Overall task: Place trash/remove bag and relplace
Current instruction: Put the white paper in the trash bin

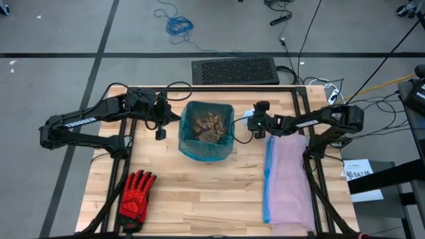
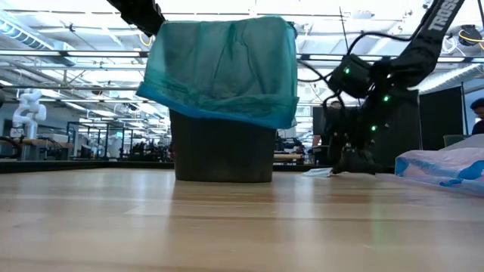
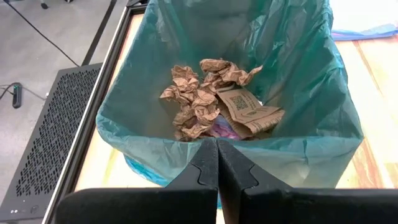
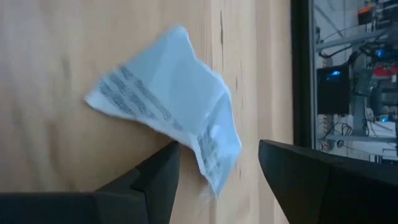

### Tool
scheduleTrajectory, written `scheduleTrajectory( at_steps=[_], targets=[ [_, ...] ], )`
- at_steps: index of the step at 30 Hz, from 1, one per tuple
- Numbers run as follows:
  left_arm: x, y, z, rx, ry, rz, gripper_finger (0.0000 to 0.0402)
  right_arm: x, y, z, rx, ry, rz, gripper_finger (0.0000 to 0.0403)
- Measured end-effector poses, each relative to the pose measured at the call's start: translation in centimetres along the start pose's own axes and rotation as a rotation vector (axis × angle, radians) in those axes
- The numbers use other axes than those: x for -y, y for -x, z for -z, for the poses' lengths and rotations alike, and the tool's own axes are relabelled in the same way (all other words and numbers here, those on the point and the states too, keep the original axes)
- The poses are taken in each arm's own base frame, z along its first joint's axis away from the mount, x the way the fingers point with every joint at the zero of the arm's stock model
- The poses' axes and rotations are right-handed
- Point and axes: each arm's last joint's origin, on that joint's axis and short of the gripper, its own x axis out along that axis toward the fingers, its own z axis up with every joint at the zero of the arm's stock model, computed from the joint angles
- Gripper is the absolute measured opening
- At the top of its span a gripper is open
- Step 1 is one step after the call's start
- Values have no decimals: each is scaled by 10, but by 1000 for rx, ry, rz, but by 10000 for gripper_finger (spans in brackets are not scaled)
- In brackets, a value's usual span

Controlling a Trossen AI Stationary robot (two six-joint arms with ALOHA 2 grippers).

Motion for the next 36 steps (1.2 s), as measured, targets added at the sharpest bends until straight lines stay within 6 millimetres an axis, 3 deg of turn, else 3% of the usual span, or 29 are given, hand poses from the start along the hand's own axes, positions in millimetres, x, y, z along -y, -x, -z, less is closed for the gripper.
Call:
scheduleTrajectory(
  at_steps=[8,11,15,20,30,36],
  targets=[
    [0,0,0,0,-2,0,0,6,-16,4,11,-42,14,195],
    [0,0,0,-1,-1,0,0,8,-19,0,60,-72,27,148],
    [0,0,0,1,0,0,0,10,-23,1,83,-125,9,33],
    [0,0,0,2,0,-1,0,12,-21,1,81,-225,1,2],
    [-1,0,-2,12,-2,-31,0,42,13,-7,145,-387,184,0],
    [-2,0,-4,38,-5,-50,0,73,59,-10,338,-565,287,0]
  ],
)
